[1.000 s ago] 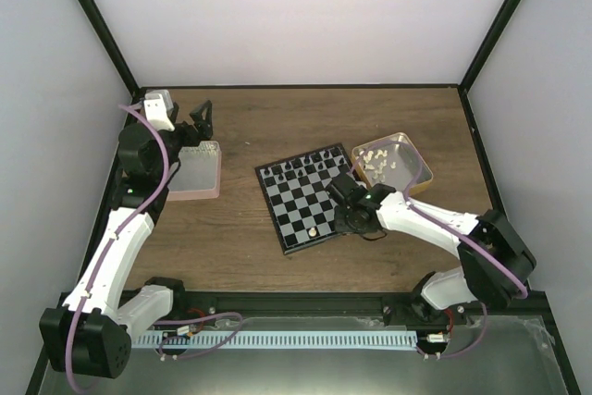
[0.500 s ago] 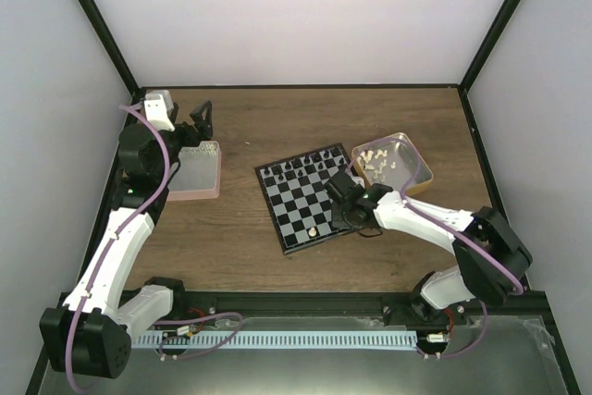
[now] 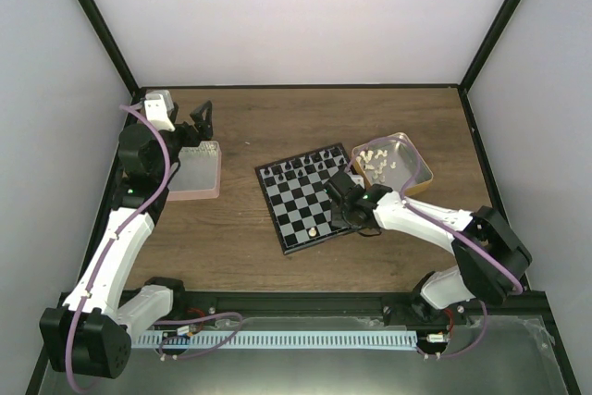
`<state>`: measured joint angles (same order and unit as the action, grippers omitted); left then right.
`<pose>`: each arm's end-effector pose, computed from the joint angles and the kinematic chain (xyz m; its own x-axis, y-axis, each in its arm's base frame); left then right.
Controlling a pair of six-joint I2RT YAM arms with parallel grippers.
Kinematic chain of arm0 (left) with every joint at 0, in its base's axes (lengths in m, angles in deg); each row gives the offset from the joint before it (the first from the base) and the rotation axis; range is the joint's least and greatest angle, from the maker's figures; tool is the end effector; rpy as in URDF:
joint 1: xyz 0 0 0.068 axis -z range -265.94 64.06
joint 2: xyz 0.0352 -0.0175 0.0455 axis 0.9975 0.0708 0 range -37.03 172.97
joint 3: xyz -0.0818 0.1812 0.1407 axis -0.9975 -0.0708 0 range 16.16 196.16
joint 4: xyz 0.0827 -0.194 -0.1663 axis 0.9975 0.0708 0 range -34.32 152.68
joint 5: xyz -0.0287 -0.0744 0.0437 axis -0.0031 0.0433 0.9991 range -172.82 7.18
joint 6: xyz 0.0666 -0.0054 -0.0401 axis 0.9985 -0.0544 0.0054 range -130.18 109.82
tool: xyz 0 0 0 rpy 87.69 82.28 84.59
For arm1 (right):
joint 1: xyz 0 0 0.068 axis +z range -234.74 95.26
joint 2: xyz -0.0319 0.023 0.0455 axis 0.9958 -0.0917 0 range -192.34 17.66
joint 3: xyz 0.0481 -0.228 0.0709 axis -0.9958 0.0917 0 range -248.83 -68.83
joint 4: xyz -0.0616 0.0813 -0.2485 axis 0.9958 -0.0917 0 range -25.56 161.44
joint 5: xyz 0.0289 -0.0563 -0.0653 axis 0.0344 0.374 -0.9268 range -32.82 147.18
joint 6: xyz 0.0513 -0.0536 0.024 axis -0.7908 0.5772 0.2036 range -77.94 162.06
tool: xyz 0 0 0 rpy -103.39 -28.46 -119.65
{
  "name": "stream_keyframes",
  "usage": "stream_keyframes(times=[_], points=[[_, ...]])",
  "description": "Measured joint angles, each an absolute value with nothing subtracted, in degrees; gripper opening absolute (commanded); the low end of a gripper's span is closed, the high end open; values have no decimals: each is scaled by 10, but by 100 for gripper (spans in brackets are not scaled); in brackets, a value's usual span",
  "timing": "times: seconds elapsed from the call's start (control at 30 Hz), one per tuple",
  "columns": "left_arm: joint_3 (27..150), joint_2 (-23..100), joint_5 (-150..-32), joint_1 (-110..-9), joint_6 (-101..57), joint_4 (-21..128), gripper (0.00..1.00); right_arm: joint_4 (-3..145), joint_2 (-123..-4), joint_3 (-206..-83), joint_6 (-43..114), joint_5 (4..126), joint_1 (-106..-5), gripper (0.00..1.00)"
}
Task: Set up the chess pieces on the board
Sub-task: Place the chess piece on the chessboard.
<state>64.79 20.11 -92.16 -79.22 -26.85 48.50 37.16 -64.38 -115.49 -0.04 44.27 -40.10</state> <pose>0.2882 -0.0449 0.3285 -0.1015 -0.2730 -0.9566 0.2585 0.9214 -0.2903 0.2073 0.1837 0.1172 -0.9172 0.0128 -0.3983 -0.0198 0.9968 0.0775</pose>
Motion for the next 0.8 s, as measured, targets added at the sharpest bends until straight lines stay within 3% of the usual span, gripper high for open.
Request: stream_keyframes(times=[0.57,0.8], points=[[648,201,-926,-792,-269,485,100,367,-644,-1155,0,432,-400,8],[648,201,-926,-792,-269,485,100,364,-644,-1155,0,437,-400,21]])
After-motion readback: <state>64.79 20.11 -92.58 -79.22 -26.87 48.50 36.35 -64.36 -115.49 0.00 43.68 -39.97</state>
